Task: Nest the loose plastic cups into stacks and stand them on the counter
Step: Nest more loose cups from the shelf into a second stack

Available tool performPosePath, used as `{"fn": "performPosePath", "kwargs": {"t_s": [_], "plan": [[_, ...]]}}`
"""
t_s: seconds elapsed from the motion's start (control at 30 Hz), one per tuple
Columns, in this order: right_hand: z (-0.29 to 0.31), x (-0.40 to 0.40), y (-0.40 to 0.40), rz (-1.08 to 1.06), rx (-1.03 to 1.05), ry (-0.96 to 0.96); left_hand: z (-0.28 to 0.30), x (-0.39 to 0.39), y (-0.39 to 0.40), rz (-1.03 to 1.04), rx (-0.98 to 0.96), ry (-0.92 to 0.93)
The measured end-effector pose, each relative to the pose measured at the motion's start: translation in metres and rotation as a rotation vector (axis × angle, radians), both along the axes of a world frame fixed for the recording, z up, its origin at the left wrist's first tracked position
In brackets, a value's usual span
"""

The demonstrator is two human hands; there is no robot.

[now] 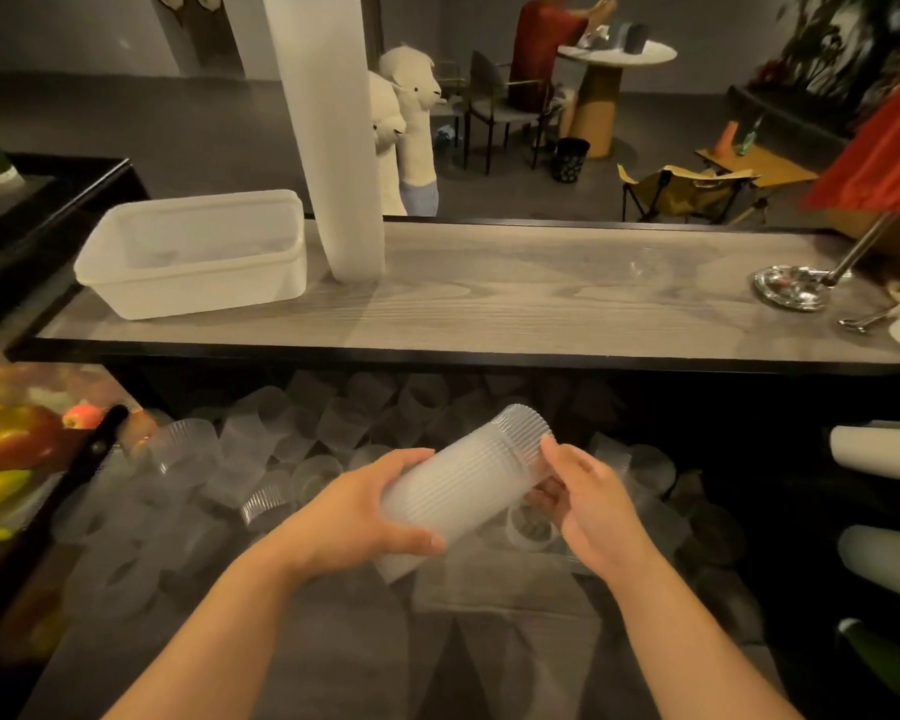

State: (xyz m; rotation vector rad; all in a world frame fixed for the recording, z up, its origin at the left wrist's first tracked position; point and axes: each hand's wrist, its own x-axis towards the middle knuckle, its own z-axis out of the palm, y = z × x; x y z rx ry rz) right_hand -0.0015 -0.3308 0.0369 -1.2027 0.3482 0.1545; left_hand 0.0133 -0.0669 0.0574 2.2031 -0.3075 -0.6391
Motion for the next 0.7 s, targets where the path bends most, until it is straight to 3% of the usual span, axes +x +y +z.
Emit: {"fn": "performPosePath", "kwargs": {"t_s": [0.37,0.5,0.6,0.7], "plan": [[-0.001,-0.007,0.014,0.282,-0.401,-0.167,-0.002,0.009,-0.006,0.001,0.043,-0.012],[-0.004,-0.005,0.015,0.375,-0.416,-0.119,-0.007,0.009,0.0,0.018,0.059,0.005],[-0.016,0.001,0.013,0.306,-0.466,-0.037,-0.011,0.01,0.006,0.058,0.076,0.013],[-0.035,0.011,0.008,0.265,-0.91,0.212,-0.011,0.012,0.014,0.11,0.099,0.02]]}}
